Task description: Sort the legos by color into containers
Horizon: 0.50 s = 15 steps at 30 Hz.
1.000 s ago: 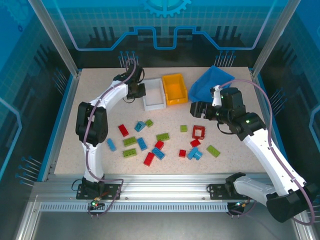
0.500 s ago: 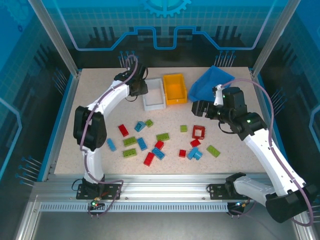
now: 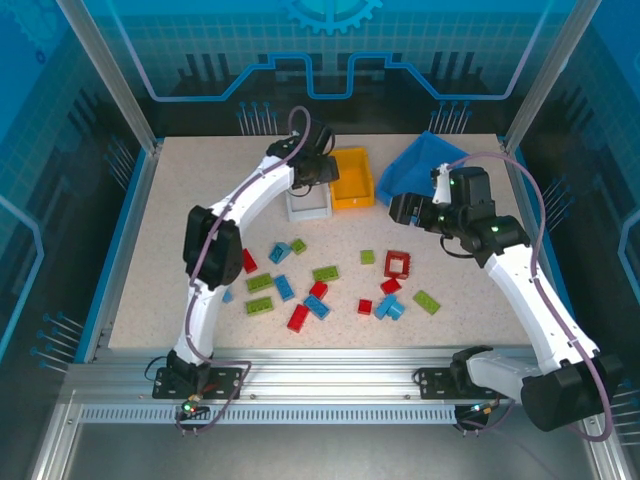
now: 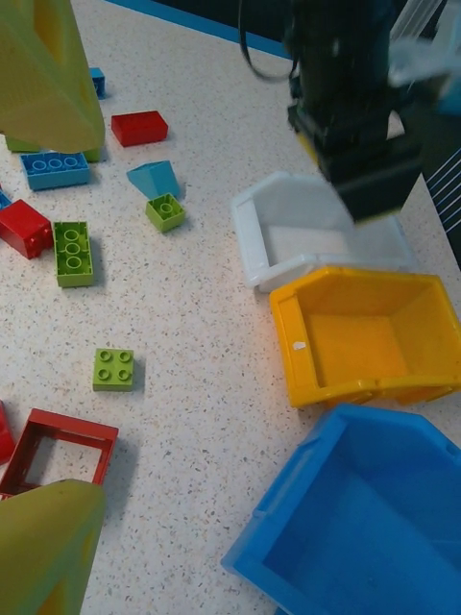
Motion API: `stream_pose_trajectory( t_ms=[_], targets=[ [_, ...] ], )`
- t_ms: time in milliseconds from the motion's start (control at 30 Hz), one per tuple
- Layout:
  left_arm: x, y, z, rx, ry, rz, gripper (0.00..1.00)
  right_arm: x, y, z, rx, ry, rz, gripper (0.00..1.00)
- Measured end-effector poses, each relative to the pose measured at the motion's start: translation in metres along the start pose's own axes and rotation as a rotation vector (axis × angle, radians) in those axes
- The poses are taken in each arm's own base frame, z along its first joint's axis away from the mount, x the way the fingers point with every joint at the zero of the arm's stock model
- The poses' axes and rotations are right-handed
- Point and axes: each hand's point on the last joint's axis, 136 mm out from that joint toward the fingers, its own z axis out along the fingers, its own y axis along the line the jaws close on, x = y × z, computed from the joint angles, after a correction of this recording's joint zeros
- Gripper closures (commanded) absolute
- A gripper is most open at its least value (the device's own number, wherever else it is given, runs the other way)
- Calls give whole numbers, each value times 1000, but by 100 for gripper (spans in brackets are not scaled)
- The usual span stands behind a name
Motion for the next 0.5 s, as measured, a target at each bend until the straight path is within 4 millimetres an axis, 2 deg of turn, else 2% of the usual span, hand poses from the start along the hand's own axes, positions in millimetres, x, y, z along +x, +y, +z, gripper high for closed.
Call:
stream_pose_trajectory(
  t_ms=[167,333,500],
  targets=[
    [3,-6,28,2,25,3,23,-2,-4,1,4,-2,6,10],
    [-2,-13,39,8,18,28,33,-4,-5,1,0,-5,8,10],
    [5,-9,52,-10,38,85,42,-7,-12,2,13,-6,21,10]
  ],
)
